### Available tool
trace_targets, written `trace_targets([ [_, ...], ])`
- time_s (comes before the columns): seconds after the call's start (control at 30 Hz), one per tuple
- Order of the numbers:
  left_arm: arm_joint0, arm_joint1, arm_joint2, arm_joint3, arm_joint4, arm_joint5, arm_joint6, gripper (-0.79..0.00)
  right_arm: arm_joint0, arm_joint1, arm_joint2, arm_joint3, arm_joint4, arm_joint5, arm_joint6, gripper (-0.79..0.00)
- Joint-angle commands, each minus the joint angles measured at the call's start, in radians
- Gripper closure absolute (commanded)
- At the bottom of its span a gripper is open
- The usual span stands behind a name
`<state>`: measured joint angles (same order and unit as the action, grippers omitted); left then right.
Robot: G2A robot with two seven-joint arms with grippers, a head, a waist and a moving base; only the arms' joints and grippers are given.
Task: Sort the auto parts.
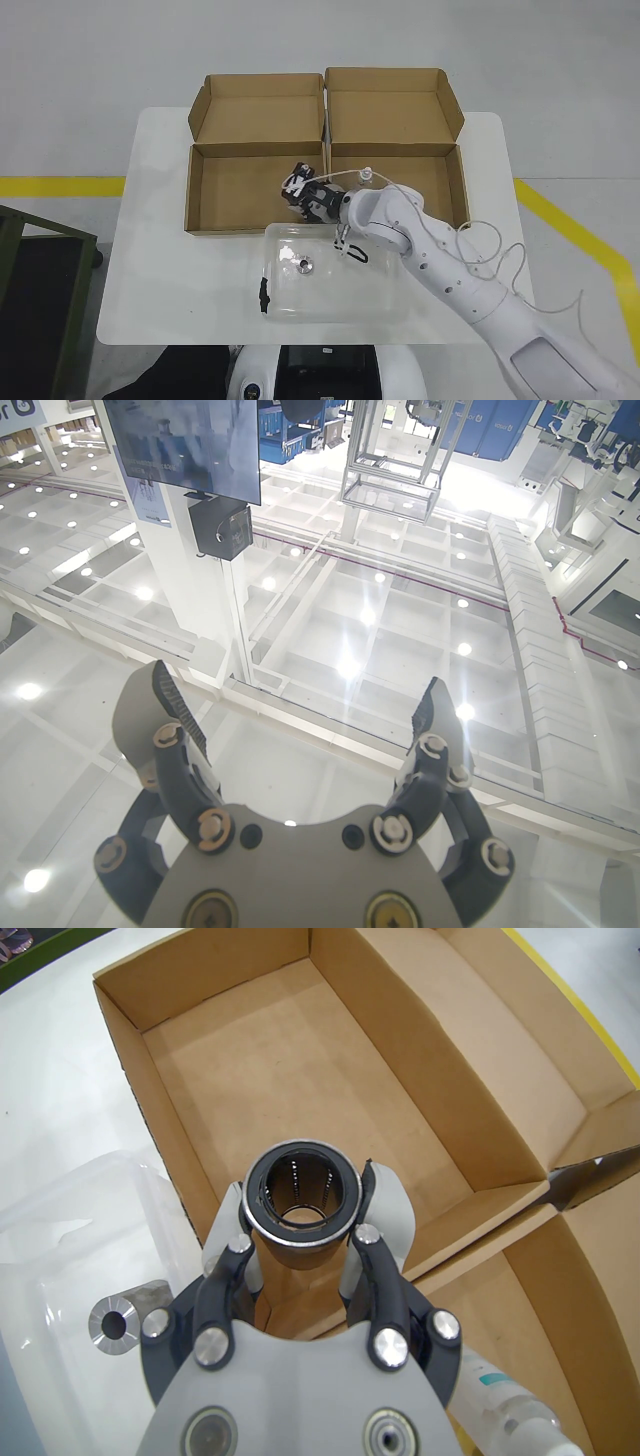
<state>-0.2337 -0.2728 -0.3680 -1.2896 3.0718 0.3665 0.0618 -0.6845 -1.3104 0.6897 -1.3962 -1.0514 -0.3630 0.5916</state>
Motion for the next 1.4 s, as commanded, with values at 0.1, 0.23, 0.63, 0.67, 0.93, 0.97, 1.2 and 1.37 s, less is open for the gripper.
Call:
trace_targets([
  [0.1,0.000,0.000,0.000,0.000,0.000,0.000,0.000,-0.785,0.014,-0.011,0.000,0.027,0.010,-0.004,0.007,-0.166],
  [0.23,0.000,0.000,0.000,0.000,0.000,0.000,0.000,-0.785,0.023,-0.018,-0.002,0.042,0.010,-0.009,0.023,-0.215],
  [0.63,0.000,0.000,0.000,0.000,0.000,0.000,0.000,-0.785,0.039,-0.041,-0.010,0.090,0.004,-0.017,0.027,-0.382],
  [0.67,0.000,0.000,0.000,0.000,0.000,0.000,0.000,-0.785,0.039,-0.042,-0.008,0.092,0.004,-0.019,0.028,-0.391],
  [0.93,0.000,0.000,0.000,0.000,0.000,0.000,0.000,-0.785,0.013,-0.038,0.021,0.008,-0.019,-0.038,0.005,-0.683],
  [0.97,0.000,0.000,0.000,0.000,0.000,0.000,0.000,-0.785,0.005,-0.035,0.029,-0.016,-0.025,-0.043,-0.003,-0.690],
  [1.2,0.000,0.000,0.000,0.000,0.000,0.000,0.000,-0.785,-0.103,-0.002,0.100,-0.232,-0.084,-0.084,-0.025,-0.717],
  [1.37,0.000,0.000,0.000,0.000,0.000,0.000,0.000,-0.785,-0.210,0.024,0.137,-0.344,-0.120,-0.159,-0.041,-0.730],
])
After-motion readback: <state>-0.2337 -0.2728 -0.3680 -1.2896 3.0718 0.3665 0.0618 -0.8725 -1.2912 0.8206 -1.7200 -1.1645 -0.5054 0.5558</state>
